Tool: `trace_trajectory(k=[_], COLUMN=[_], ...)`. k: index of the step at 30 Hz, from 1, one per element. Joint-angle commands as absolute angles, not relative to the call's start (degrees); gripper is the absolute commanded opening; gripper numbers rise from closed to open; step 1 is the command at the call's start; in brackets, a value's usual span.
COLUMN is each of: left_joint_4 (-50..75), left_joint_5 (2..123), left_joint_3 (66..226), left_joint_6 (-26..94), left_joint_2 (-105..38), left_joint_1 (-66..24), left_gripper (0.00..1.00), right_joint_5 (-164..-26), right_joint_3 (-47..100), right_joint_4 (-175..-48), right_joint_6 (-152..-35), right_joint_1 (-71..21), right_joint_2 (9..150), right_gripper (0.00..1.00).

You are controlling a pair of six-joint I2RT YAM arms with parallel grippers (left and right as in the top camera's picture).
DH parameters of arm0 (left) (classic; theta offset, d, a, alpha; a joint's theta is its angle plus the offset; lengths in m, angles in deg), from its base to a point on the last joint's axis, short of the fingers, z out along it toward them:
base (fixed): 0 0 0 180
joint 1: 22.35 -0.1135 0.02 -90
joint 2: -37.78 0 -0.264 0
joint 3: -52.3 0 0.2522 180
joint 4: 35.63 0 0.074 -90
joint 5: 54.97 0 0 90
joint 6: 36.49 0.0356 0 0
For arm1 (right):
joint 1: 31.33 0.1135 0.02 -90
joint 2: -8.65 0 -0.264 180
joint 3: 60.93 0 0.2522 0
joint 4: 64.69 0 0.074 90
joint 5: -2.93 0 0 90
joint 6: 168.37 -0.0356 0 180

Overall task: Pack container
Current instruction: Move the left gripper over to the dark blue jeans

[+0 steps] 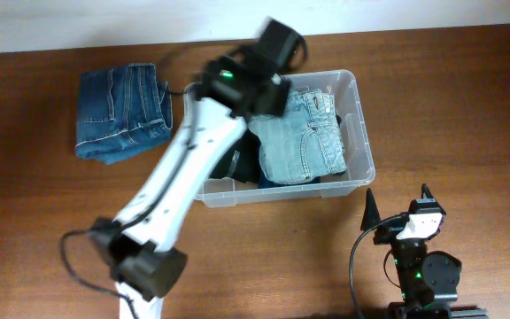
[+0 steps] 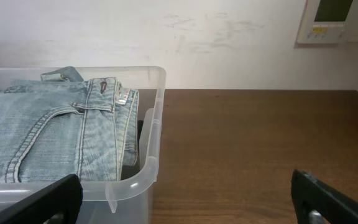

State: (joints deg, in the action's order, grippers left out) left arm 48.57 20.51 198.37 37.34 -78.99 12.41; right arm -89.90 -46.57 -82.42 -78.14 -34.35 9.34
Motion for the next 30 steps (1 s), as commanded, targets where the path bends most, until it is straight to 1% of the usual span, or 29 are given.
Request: trace_trajectory(k=[1,2,3,4,11,15,19,25,28,29,30], left_joint_4=[48.59,48.61,48.61,48.59,46.45,45.59,44.04,43.08,42.84,42.36,42.16], left_joint_5=[3.61,2.74,2.63,2.85,4.88,10.98,15.33,17.05,23.06,29.42,32.53], left_joint_3=[199.92,199.92,199.92,199.92,199.92,199.92,199.92,199.92,199.92,199.92,199.92], left_joint_6=[37.30,37.30,37.30,37.26,37.04,37.04,37.08,37.12,39.09,42.46,44.08], left_joint_2=[-77.18,-77.42,-77.64,-77.83,-81.48,-85.40,-89.77,-95.93,-98.82,-100.48,-101.44], left_joint_1=[6.73,5.03,2.73,0.79,-15.28,-23.24,-29.11,-35.15,-37.79,-39.19,-39.89], left_gripper=[0.75,0.87,0.96,0.99,0.99,0.99,0.99,0.99,0.99,0.99,0.99], right_joint_5=[-89.79,-89.79,-89.81,-89.79,-89.79,-89.79,-89.79,-89.79,-89.79,-89.79,-89.81], right_joint_3=[-46.85,-46.85,-46.85,-46.85,-46.85,-46.85,-46.85,-46.85,-46.85,-46.85,-46.85], right_joint_4=[-82.73,-82.73,-82.73,-82.73,-82.73,-82.73,-82.73,-82.73,-82.73,-82.73,-82.73], right_joint_6=[-77.94,-77.92,-77.94,-77.94,-77.92,-77.92,-77.92,-77.94,-77.94,-77.92,-77.94], right_joint_1=[-34.72,-34.72,-34.72,-34.72,-34.72,-34.72,-34.72,-34.72,-34.72,-34.72,-34.72], right_joint_2=[8.84,8.86,8.86,8.86,8.86,8.84,8.84,8.84,8.84,8.86,8.84], right_gripper=[0.98,0.98,0.98,0.98,0.99,0.98,0.98,0.98,0.98,0.98,0.98])
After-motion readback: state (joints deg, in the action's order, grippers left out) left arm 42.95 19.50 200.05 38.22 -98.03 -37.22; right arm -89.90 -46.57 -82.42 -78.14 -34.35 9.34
